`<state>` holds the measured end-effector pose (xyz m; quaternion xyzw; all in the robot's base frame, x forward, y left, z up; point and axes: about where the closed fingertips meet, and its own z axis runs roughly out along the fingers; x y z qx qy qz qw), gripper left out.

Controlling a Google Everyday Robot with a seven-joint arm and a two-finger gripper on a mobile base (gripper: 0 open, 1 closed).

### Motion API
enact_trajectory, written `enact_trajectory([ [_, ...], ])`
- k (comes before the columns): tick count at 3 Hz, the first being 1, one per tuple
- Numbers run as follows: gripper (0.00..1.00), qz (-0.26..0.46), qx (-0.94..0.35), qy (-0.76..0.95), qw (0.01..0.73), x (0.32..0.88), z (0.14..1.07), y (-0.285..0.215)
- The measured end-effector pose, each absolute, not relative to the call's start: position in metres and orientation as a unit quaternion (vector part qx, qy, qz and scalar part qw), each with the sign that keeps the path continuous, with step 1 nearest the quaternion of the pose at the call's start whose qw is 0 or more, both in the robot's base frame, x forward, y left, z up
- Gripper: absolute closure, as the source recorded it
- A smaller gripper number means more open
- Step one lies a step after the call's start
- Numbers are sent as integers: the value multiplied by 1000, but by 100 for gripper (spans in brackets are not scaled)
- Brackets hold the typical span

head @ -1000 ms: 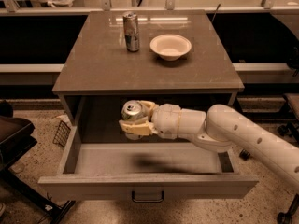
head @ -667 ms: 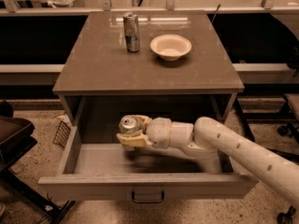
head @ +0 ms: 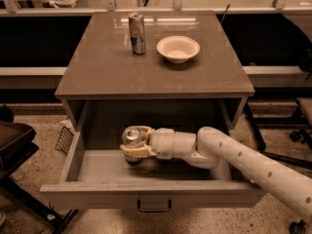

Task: Place 7up can into top drawer

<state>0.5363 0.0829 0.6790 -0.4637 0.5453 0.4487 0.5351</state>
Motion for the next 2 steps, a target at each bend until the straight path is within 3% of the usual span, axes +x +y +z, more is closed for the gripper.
enact_trajectory([
  [2, 28, 451, -465, 543, 534, 535, 680, 86],
])
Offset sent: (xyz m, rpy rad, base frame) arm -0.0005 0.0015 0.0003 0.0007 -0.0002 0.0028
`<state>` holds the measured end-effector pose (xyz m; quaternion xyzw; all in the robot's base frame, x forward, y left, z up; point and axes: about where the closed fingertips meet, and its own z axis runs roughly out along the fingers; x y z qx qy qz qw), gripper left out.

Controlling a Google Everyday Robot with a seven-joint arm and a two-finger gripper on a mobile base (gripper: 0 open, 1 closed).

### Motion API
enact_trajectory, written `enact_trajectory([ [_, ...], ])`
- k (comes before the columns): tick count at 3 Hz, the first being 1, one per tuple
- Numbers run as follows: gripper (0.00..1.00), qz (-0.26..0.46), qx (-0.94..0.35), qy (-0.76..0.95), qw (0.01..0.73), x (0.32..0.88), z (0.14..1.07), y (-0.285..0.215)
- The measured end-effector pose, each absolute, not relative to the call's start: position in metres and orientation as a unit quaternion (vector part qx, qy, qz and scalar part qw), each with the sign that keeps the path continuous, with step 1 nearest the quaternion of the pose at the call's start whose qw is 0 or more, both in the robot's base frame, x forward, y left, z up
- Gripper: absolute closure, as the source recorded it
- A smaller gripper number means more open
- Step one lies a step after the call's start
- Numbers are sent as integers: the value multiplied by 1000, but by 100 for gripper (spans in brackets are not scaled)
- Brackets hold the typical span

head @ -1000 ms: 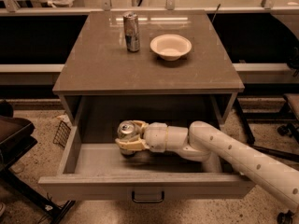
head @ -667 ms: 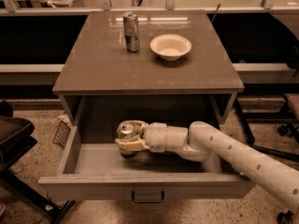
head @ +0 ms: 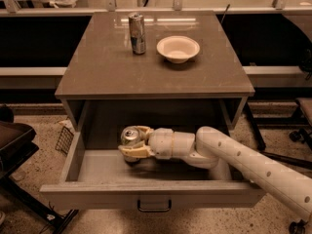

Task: Place 7up can into top drawer

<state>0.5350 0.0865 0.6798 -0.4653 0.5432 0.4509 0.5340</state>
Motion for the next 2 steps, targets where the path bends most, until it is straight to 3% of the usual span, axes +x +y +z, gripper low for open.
enact_trajectory([
  [1, 0, 452, -467, 541, 533, 534, 681, 89],
  [2, 0, 453, -467, 541, 533, 534, 681, 90],
])
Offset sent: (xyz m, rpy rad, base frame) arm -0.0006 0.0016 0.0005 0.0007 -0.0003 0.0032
